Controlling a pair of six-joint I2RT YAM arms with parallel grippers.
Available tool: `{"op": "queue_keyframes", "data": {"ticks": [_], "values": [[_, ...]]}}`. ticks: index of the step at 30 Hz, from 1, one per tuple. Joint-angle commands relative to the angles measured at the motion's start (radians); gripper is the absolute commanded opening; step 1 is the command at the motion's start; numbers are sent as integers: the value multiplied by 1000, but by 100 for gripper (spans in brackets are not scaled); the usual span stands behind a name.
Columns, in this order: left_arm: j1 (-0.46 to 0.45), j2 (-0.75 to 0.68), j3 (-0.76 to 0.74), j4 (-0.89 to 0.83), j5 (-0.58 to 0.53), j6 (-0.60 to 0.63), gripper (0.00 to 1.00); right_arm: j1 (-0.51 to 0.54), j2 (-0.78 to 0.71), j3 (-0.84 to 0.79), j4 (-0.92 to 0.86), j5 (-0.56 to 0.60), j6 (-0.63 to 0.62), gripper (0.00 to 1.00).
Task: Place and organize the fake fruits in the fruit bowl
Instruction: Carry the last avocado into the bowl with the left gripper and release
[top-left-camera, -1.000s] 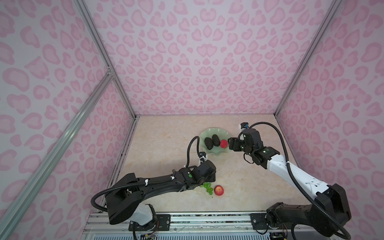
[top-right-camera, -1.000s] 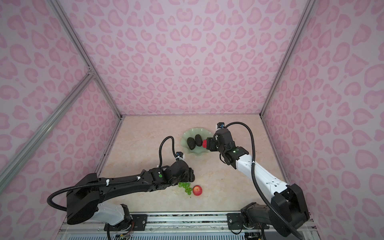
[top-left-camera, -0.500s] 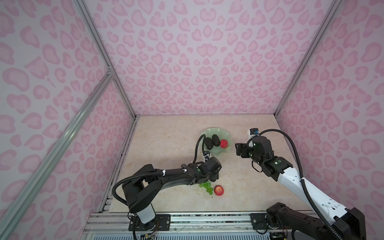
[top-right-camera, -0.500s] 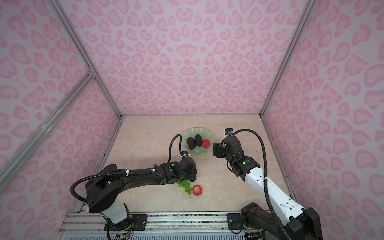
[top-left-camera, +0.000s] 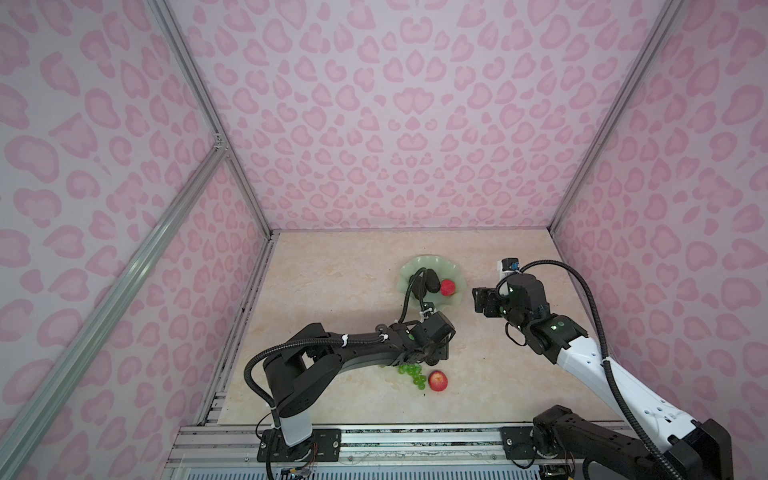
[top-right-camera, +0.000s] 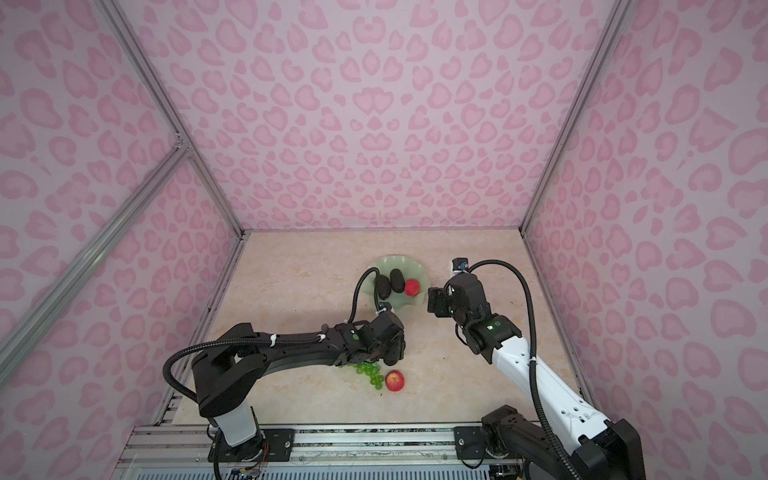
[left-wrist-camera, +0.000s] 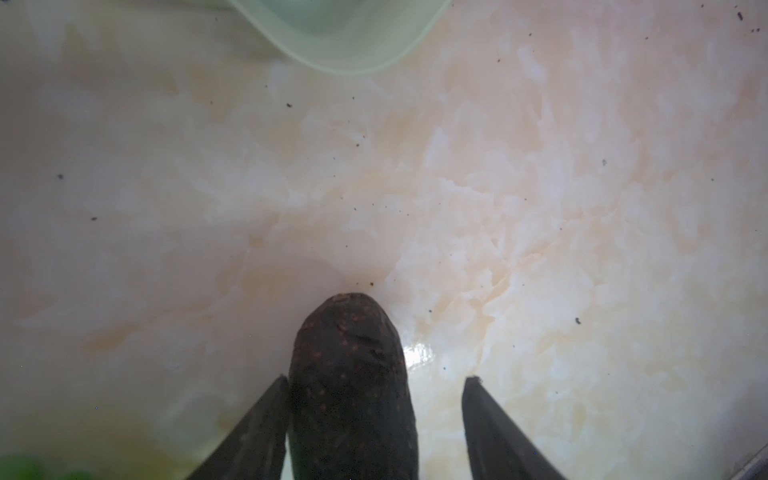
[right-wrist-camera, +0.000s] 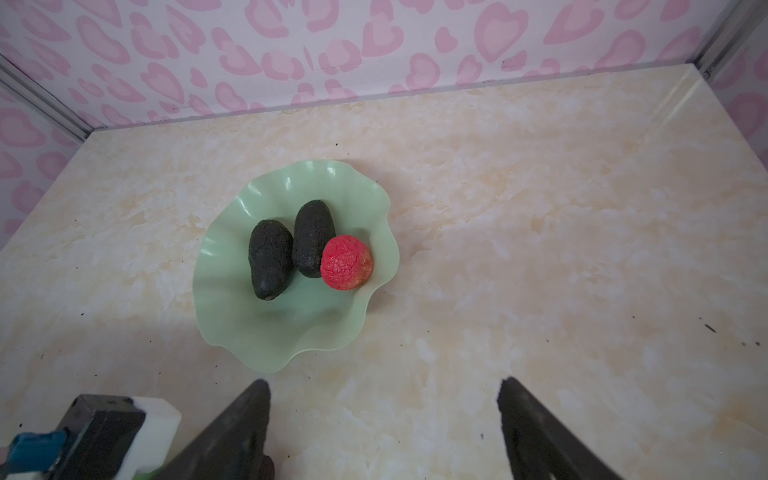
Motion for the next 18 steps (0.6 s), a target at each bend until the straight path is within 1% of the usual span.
{"op": "queue_keyframes", "data": {"ticks": [1,4,6,8,12,13,18], "values": [[4,22,9,-31,13,-2,67,-4,-9,-3,4,-10,4,86],[3,45,26,-45,22,6,66,-6,-22,-7,4,-16,12,87],[3,51,29,-43,26,8,63,-7,-30,-12,6,-19,12,88],[4,54,33,-43,24,13,57,-10,-39,-18,6,-20,11,89],[3,38,24,-32,5,39,42,-17,-57,-29,11,-22,18,90],[4,24,22,-33,-3,50,39,-20,-62,-31,11,-22,19,90],[11,-69,51,-58,-39,137,37,-27,-81,-34,11,-16,26,90]]}}
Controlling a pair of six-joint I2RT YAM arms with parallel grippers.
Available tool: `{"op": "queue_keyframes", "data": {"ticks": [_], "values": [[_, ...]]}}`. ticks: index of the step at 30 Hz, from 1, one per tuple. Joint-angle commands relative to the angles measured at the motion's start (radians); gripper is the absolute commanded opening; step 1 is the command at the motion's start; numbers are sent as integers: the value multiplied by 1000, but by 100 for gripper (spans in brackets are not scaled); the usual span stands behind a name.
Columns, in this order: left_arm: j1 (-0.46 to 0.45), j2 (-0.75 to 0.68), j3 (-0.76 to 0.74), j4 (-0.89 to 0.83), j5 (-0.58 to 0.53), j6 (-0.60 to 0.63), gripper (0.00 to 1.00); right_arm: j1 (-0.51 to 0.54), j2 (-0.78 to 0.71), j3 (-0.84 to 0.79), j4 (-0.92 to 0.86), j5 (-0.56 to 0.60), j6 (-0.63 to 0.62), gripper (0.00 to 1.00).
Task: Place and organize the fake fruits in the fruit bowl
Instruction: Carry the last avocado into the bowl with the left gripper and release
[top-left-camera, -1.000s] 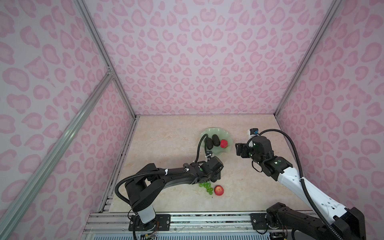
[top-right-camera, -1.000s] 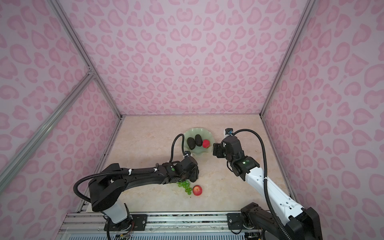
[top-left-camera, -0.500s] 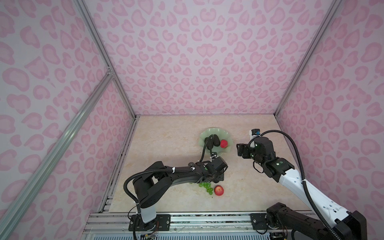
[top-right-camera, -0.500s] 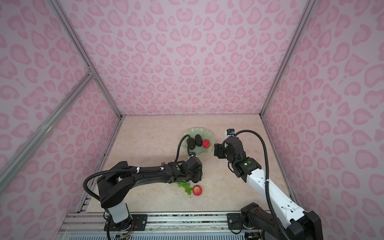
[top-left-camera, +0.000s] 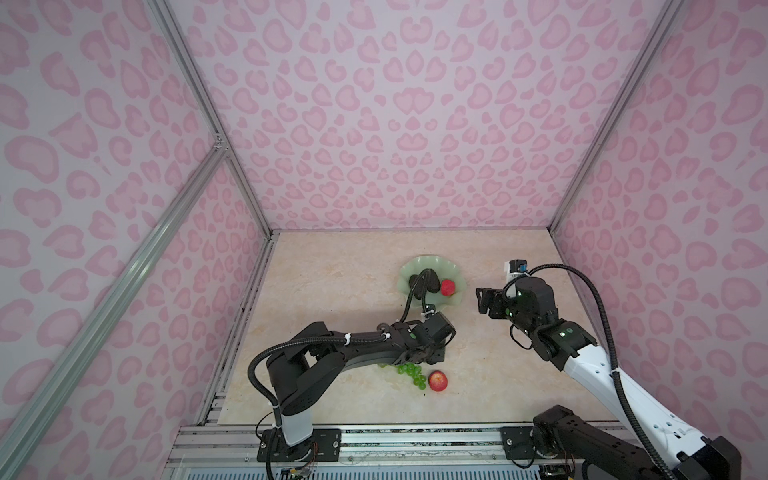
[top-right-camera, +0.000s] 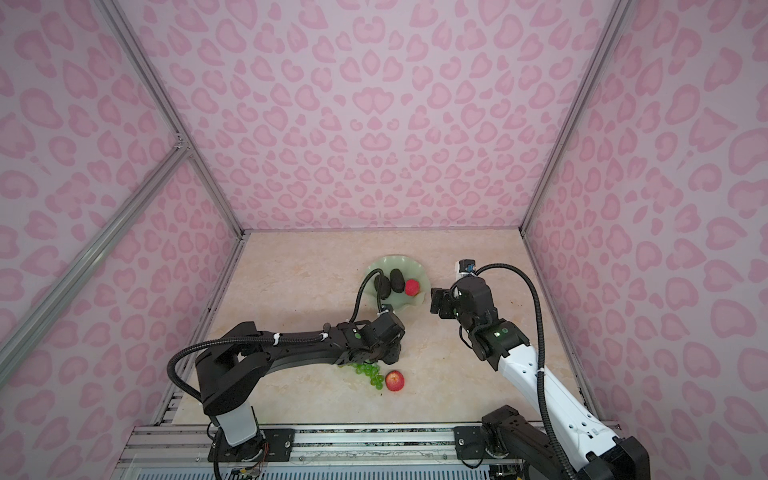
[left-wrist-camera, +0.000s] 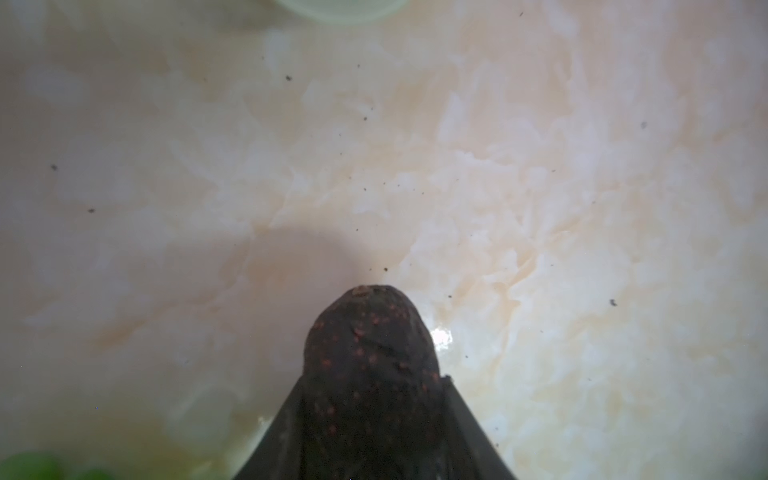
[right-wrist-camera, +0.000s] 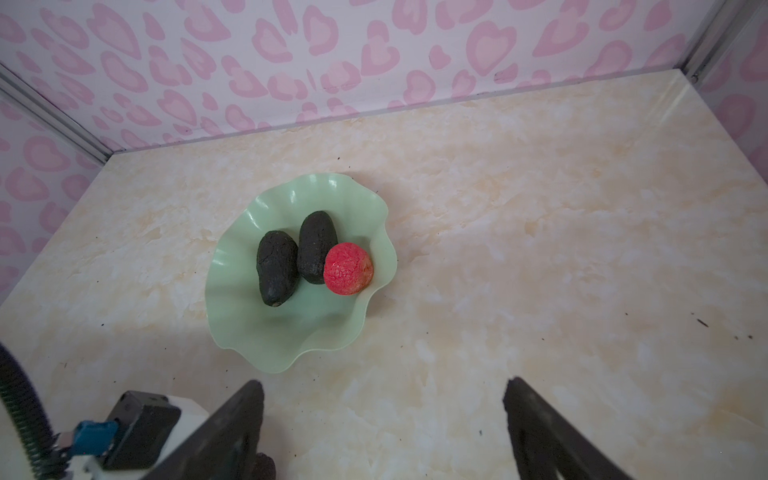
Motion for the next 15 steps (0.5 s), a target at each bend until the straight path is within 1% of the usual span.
{"op": "queue_keyframes", "data": {"ticks": [1,2,3,5,8,11,15], "values": [[12,-58,48,-13,-35,84,37,-4,-12,-7,11,4,12,90],[18,-66,65,-22,-32,104,37,-5,-15,-9,14,4,13,90],[28,-74,86,-35,-27,126,34,-6,-17,-10,14,4,15,90],[49,-83,122,-50,-22,173,33,-8,-23,-9,11,5,18,90],[93,-75,198,-78,-15,315,33,-12,-36,-12,4,6,12,91],[142,-36,304,-134,-15,477,33,-15,-53,-13,-5,-13,0,91],[180,17,376,-145,43,631,33,-16,-99,-35,12,-62,-14,93]]}}
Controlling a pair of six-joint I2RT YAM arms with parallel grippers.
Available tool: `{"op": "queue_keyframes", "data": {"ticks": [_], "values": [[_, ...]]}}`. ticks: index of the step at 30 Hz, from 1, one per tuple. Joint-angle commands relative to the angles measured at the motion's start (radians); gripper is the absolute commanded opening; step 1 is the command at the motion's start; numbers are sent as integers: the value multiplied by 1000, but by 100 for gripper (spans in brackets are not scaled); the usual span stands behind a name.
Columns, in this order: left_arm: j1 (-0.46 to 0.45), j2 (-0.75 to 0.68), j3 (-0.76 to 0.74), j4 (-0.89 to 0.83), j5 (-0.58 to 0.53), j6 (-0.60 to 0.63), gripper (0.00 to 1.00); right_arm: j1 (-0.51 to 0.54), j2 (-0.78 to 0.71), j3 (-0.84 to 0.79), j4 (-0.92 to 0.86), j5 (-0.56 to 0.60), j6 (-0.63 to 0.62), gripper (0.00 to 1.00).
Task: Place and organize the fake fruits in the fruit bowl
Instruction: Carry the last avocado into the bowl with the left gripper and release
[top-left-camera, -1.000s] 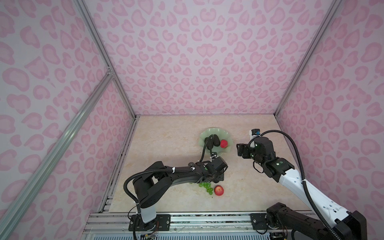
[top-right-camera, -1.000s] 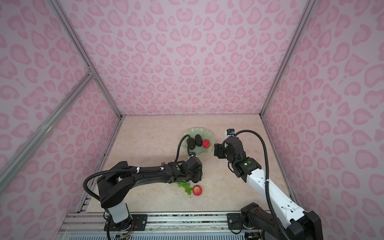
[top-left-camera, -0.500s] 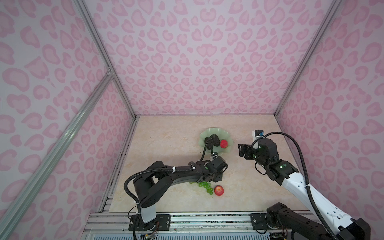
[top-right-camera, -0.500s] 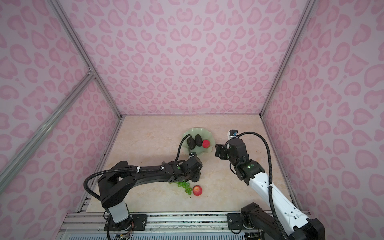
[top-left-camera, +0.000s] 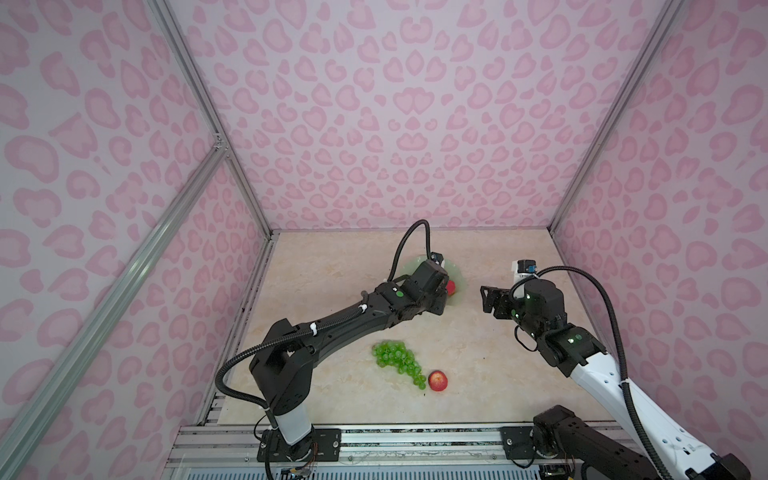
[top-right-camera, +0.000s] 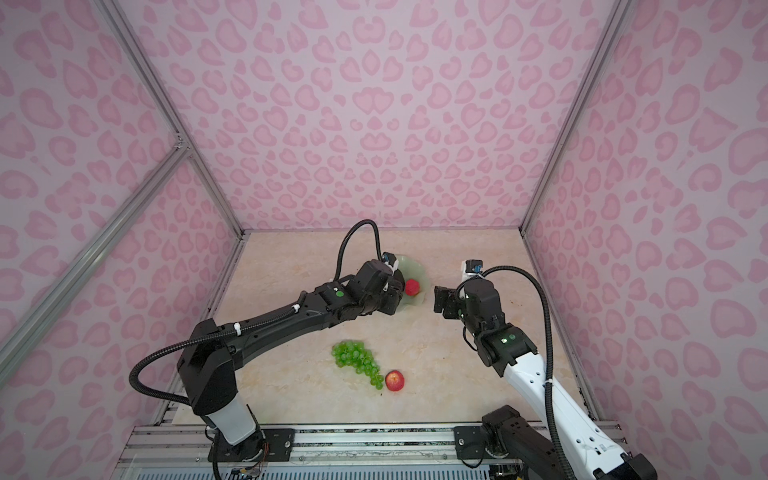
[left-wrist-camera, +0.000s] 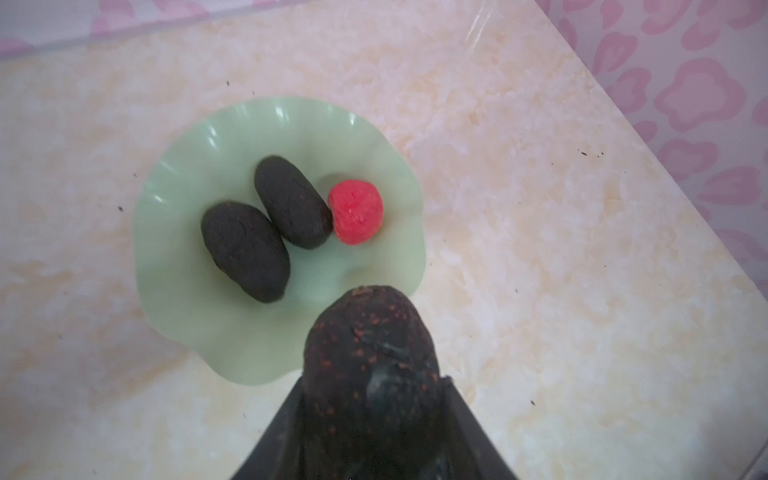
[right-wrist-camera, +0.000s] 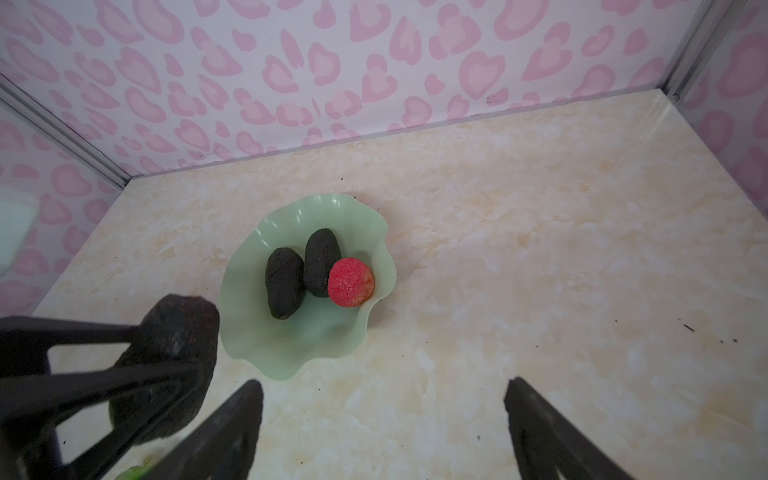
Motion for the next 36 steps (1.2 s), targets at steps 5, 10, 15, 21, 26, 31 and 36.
{"op": "queue_keyframes", "data": {"ticks": [5,10,15,21,26,31,36], "values": [[28,124,124,-80,25,312,34,0,-69,-34,19,-62,3,95],[46,205,167,-73,0,377,35,-1,-102,-44,10,-62,13,95],[61,289,223,-66,-9,432,35,-1,-117,-60,19,-70,33,95],[62,371,285,-80,-5,487,35,-3,-108,-63,25,-73,43,95],[62,417,307,-96,-6,498,44,-2,-108,-64,20,-68,41,95],[63,405,303,-90,-6,498,57,-6,-106,-64,22,-66,42,95],[62,374,299,-79,11,497,62,-6,-97,-61,26,-66,44,95]]}}
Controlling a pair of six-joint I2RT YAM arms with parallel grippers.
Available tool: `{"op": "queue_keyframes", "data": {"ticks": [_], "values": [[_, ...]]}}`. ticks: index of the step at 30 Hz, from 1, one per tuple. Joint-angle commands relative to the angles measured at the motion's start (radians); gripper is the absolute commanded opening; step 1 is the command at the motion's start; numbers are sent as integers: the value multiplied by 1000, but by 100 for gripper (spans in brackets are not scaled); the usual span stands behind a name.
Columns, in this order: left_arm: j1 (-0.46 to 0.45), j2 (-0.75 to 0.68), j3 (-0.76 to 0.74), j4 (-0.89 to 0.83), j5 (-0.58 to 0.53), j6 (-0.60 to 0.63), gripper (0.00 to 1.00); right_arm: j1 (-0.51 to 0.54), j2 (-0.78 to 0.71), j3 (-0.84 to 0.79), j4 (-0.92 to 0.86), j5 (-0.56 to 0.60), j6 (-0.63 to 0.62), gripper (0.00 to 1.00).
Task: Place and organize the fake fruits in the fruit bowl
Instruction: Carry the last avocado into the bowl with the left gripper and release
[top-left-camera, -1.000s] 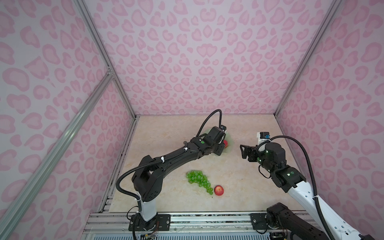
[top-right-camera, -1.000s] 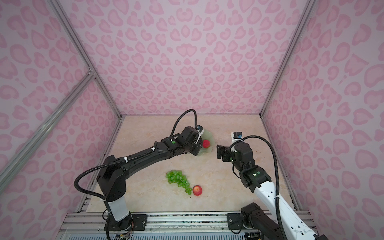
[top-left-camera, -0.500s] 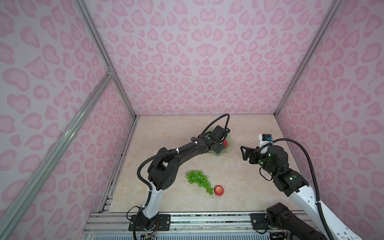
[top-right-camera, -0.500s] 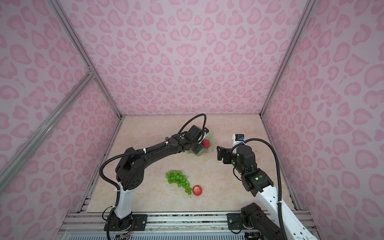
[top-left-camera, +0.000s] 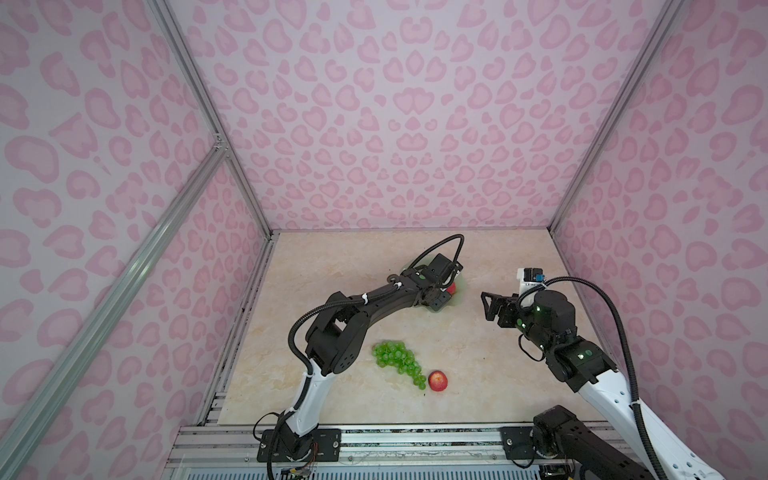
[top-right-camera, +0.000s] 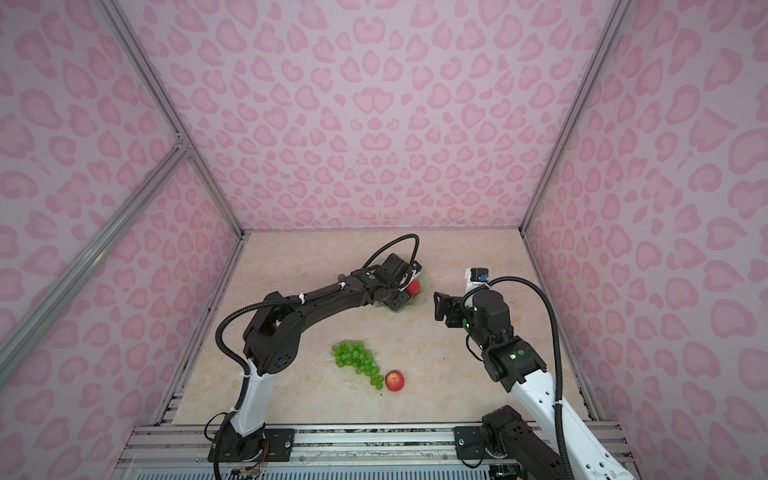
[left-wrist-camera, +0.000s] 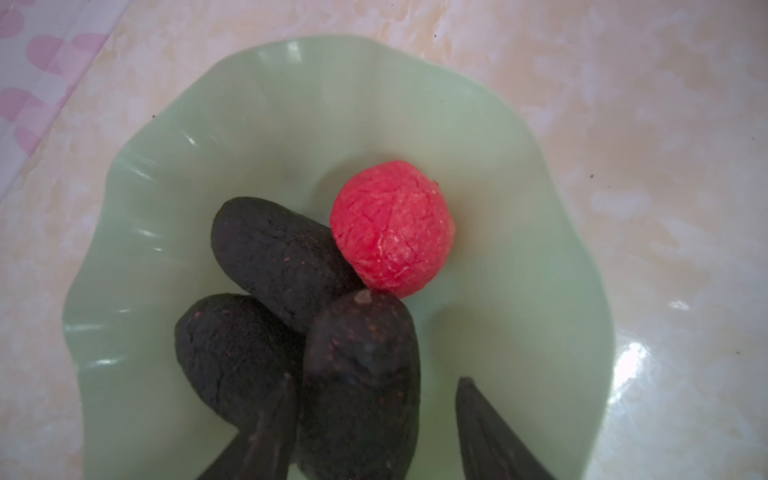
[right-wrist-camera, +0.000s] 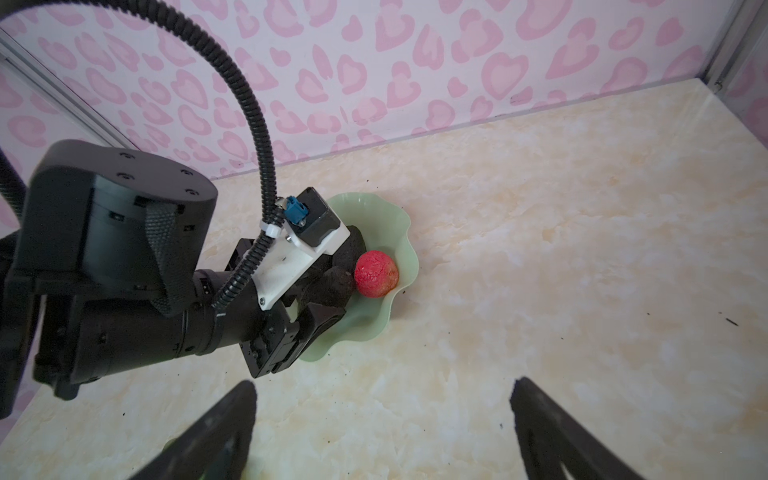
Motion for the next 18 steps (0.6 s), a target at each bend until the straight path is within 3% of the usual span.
{"op": "queue_keyframes", "data": {"ticks": [1,8,14,18], "values": [[1,-39,5,9,20,10,63,-2,5,-1,20,-2,0,95],[1,-174,-56,68,55,-28,63,-3,6,7,-13,-8,-6,94],[2,-410,-162,201,33,-99,64,7,27,-1,-98,-80,-22,91],[3,-588,-299,311,-5,-157,66,79,35,-36,-135,-65,1,88]]}}
